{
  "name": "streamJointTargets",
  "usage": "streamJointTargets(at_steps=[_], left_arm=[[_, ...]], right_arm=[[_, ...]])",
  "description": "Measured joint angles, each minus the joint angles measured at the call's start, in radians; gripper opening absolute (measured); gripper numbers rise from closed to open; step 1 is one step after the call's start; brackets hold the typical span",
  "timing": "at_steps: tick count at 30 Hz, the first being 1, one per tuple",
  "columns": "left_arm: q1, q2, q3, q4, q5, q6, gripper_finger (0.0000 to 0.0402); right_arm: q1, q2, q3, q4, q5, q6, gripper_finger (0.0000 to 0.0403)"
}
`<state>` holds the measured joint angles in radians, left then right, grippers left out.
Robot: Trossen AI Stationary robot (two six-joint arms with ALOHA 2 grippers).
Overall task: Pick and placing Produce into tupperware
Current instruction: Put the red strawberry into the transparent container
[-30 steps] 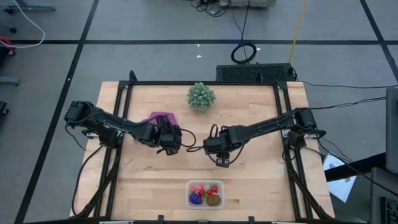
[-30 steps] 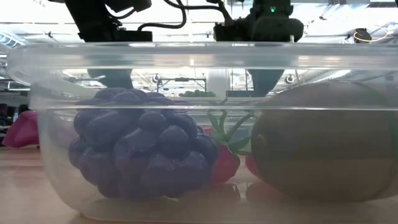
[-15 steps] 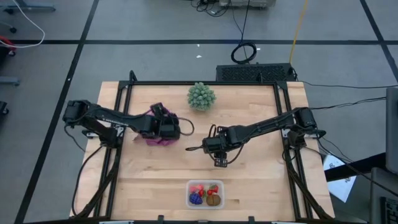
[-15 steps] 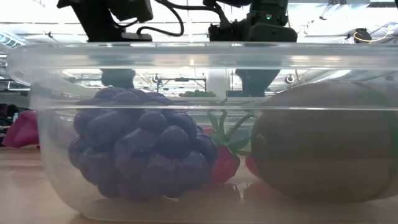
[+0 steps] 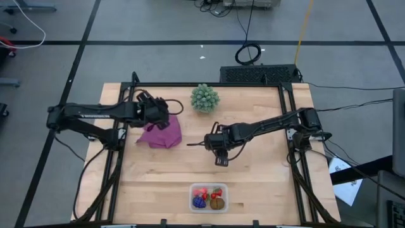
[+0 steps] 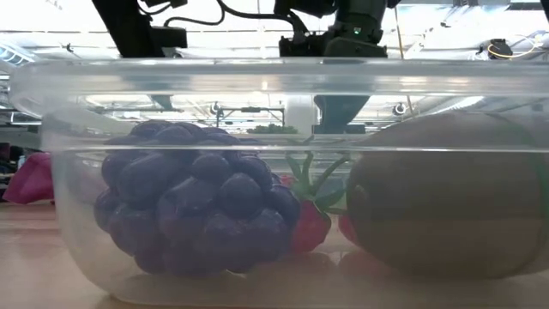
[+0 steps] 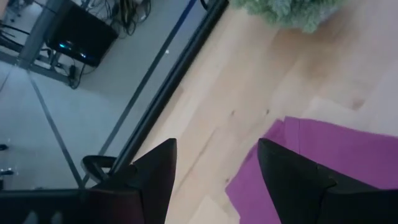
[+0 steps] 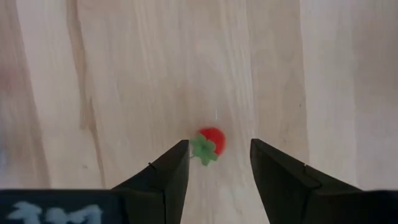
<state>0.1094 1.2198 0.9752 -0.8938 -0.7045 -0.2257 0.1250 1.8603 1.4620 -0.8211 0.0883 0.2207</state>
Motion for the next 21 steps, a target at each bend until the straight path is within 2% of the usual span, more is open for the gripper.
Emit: streamJointTargets(at_steps=[6, 11, 15, 21], left_arm=[[0.005, -0.024, 0.0, 0.002, 0.003, -0.011, 0.023], [0.005, -0.018, 0.0, 0.005, 0.024, -0.003, 0.023], [0.005, -0.018, 0.0, 0.006, 0.022, -0.003, 0.023], [0.005, -0.018, 0.0, 0.006, 0.016, -0.002, 0.023]], right_arm=[[-0.02, 0.002, 0.0, 0.036, -0.095, 0.025, 0.016], [-0.034, 0.003, -0.025, 0.043, -0.125, 0.051, 0.0161], [-0.054, 0.003, -0.051, 0.047, -0.216, 0.102, 0.0161], [-0.083, 0.003, -0.069, 0.053, -0.25, 0.142, 0.0161]])
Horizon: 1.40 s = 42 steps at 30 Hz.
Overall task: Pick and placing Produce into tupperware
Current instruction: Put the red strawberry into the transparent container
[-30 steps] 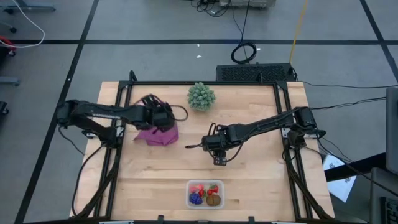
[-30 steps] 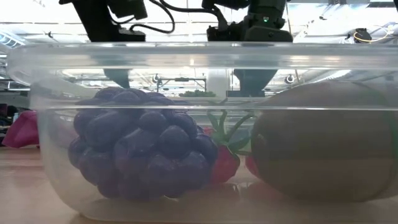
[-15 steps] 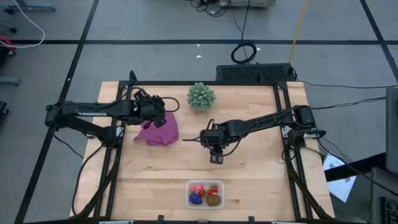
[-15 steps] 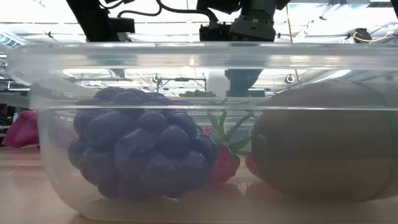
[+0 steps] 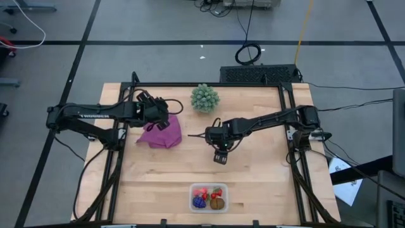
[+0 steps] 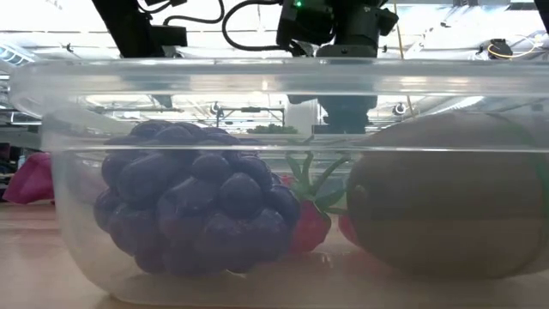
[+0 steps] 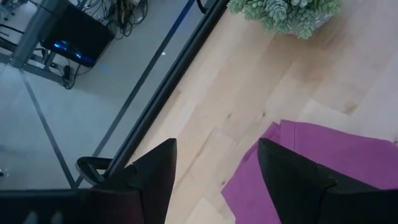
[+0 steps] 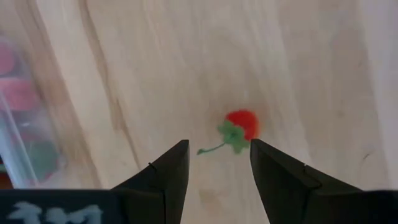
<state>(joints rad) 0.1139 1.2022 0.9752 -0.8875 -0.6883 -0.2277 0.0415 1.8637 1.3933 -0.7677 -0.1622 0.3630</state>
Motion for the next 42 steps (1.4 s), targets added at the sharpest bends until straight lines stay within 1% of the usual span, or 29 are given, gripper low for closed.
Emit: streamJointTargets(at_steps=[6, 10, 12, 22, 26, 32, 42], left_arm=[[0.0, 0.0, 0.0, 0.001, -0.001, 0.014, 0.023], [0.0, 0.0, 0.0, 0.002, -0.001, 0.016, 0.023], [0.0, 0.0, 0.0, 0.002, -0.001, 0.016, 0.023], [0.0, 0.0, 0.0, 0.002, -0.002, 0.012, 0.023], [0.0, 0.0, 0.0, 0.002, -0.002, 0.012, 0.023], [0.0, 0.0, 0.0, 0.003, -0.002, 0.011, 0.023], [0.0, 0.0, 0.0, 0.003, -0.002, 0.011, 0.023]], right_arm=[[-0.014, 0.0, 0.0, 0.039, 0.001, 0.066, 0.0161], [-0.016, 0.0, 0.0, 0.039, 0.009, 0.114, 0.016], [-0.016, 0.0, 0.0, 0.038, 0.029, 0.134, 0.016], [-0.016, 0.001, 0.0, 0.039, 0.049, 0.194, 0.016], [-0.016, 0.021, 0.0, 0.038, 0.058, 0.236, 0.016], [-0.016, 0.066, 0.0, 0.024, 0.057, 0.255, 0.016], [-0.015, 0.067, 0.0, 0.007, 0.056, 0.284, 0.016]])
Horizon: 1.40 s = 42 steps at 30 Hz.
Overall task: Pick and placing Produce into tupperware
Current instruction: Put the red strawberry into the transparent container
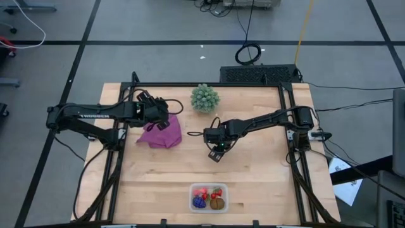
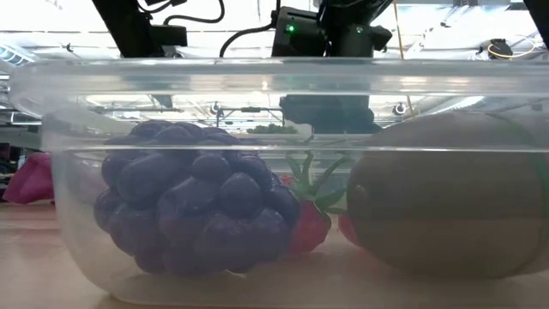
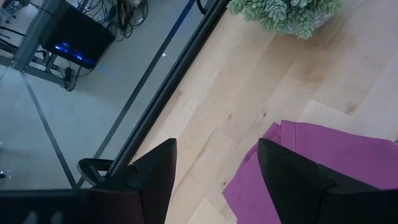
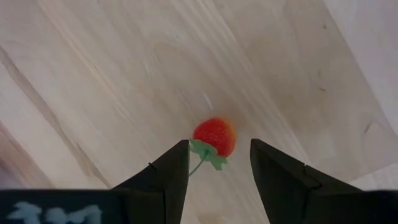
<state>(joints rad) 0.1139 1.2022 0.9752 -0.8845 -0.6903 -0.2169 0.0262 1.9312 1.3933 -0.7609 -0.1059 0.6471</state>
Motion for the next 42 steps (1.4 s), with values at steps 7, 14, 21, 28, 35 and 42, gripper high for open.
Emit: streamJointTargets(at_steps=[7, 14, 21, 28, 35, 42], left_arm=[[-0.001, 0.0, 0.0, 0.008, 0.0, 0.001, 0.023], [-0.001, 0.0, 0.0, 0.017, 0.008, 0.003, 0.023], [-0.001, 0.0, 0.0, 0.019, 0.009, 0.005, 0.023], [-0.001, 0.0, 0.0, 0.021, 0.009, 0.005, 0.023], [-0.001, 0.0, 0.0, 0.021, 0.01, 0.004, 0.023], [-0.001, 0.0, 0.0, 0.021, 0.01, 0.002, 0.023]], right_arm=[[0.004, 0.039, 0.0, 0.005, -0.029, 0.014, 0.016], [0.005, 0.066, 0.0, 0.017, -0.031, 0.001, 0.016], [0.007, 0.066, 0.0, 0.031, -0.03, -0.023, 0.016], [0.007, 0.067, 0.0, 0.055, -0.03, -0.048, 0.016], [0.007, 0.067, 0.0, 0.054, -0.03, -0.066, 0.016], [0.007, 0.067, 0.0, 0.054, -0.029, -0.07, 0.0159]])
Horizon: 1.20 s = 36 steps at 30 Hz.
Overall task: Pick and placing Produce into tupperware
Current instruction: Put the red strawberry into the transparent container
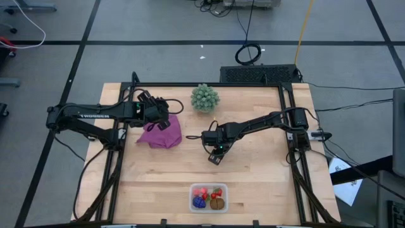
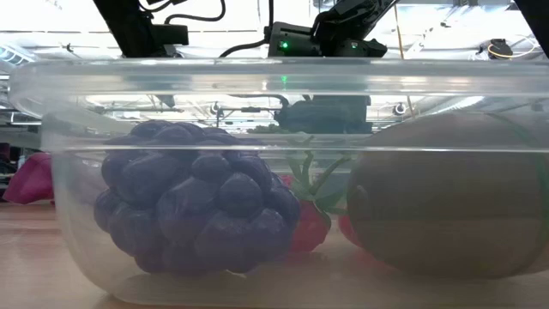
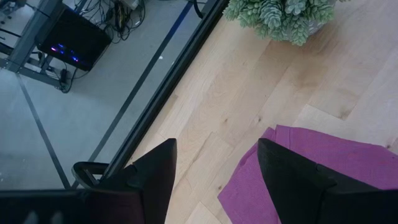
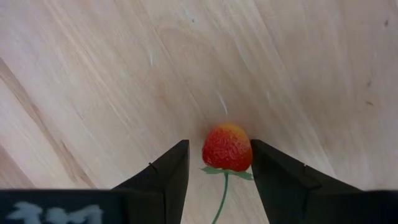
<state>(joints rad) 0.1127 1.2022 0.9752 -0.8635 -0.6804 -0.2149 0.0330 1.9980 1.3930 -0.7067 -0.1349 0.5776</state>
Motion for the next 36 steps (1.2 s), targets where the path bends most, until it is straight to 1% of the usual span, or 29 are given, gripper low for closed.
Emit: streamJointTargets(at_steps=[3, 9, 12, 29, 36], left_arm=[[0.0, 0.0, 0.0, 0.0, 0.0, -0.003, 0.023], [0.0, 0.0, 0.0, 0.0, 0.0, -0.003, 0.023], [0.0, 0.0, 0.0, 0.0, 0.0, -0.003, 0.023], [0.0, 0.0, 0.0, 0.0, 0.001, -0.008, 0.023], [0.0, 0.0, 0.0, 0.0, 0.001, -0.011, 0.023]], right_arm=[[0.0, 0.0, 0.0, 0.0, 0.001, -0.012, 0.0147], [0.0, 0.0, 0.0, 0.012, 0.002, -0.027, 0.0103], [0.0, 0.0, 0.001, 0.02, 0.002, -0.041, 0.009], [0.0, -0.006, 0.001, -0.005, -0.001, -0.043, 0.0092], [0.0, -0.055, 0.0, -0.021, -0.001, -0.042, 0.0091]])
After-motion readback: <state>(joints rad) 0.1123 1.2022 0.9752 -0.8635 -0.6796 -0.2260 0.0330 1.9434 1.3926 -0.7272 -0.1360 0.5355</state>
